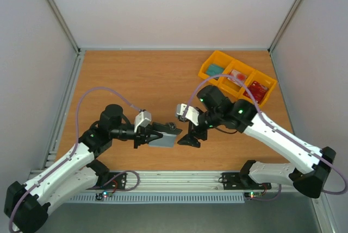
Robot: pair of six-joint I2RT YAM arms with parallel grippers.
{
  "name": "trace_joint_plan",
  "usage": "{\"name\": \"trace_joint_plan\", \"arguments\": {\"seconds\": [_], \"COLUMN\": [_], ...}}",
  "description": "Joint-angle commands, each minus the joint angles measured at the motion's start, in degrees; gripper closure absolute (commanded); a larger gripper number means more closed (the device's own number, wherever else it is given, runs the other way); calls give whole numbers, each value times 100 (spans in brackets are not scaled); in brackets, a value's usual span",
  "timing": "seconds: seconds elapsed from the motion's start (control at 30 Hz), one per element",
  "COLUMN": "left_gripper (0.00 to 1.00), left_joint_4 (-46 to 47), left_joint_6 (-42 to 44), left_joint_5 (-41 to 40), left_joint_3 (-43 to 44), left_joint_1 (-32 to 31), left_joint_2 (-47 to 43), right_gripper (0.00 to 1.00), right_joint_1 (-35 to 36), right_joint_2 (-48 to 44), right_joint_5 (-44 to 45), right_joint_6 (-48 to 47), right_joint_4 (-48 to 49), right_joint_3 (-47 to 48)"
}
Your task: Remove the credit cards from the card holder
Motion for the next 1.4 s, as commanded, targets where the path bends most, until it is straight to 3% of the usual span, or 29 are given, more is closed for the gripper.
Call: {"name": "trace_joint_plan", "arguments": {"seconds": [0.0, 0.13, 0.3, 0.43, 0.47, 0.63, 0.7, 0.83, 0.87, 0.93, 0.97, 1.07, 1.13, 1.23, 1.37], "left_gripper": [100, 100, 100, 100, 100, 100, 100, 100, 91, 45, 29, 5, 3, 5, 5], "left_joint_4": [423, 415, 580, 957, 1014, 1046, 1036, 1042, 1073, 1202, 1290, 1735, 2163, 2797, 3605], "left_joint_6": [-180, -201, -208, -351, -381, -290, -228, -215, -213, -261, -324, -669, -887, -498, -591], "left_joint_5": [72, 136, 152, 200, 207, 256, 255, 203, 177, 40, -53, -148, -92, 89, -374], "left_joint_3": [186, 186, 154, 49, 37, 81, 90, 94, 87, 80, 82, 57, 7, 38, 350], "left_joint_1": [27, 40, 49, 50, 50, 58, 58, 73, 75, 80, 102, 282, 402, 359, 199], "left_joint_2": [-118, -123, -120, -109, -103, -62, -67, -72, -83, -109, -127, -160, -205, -295, -160], "right_gripper": [1, 6, 26, 35, 40, 85, 98, 99, 99, 99, 99, 99, 99, 99, 99], "right_joint_1": [-5, -4, 1, 0, 1, -94, -241, -649, -790, -1007, -1101, -1397, -1557, -1595, -1570], "right_joint_2": [242, 674, 822, 956, 963, 1009, 980, 773, 715, 591, 538, 325, 189, 82, 37], "right_joint_5": [-193, -749, -1491, -1549, -1571, -1374, -1488, -1837, -1999, -2336, -2463, -3018, -3381, -3636, -3471], "right_joint_6": [534, 698, 738, 754, 752, 788, 878, 1116, 1224, 1433, 1539, 2049, 2719, 3690, 4686], "right_joint_4": [1790, 2107, 2258, 2110, 2105, 1953, 1899, 1893, 1953, 2169, 2256, 2842, 3582, 4962, 6792], "right_joint_3": [-519, -593, -878, -1026, -1049, -934, -846, -682, -650, -607, -571, -542, -652, -910, -1232]}}
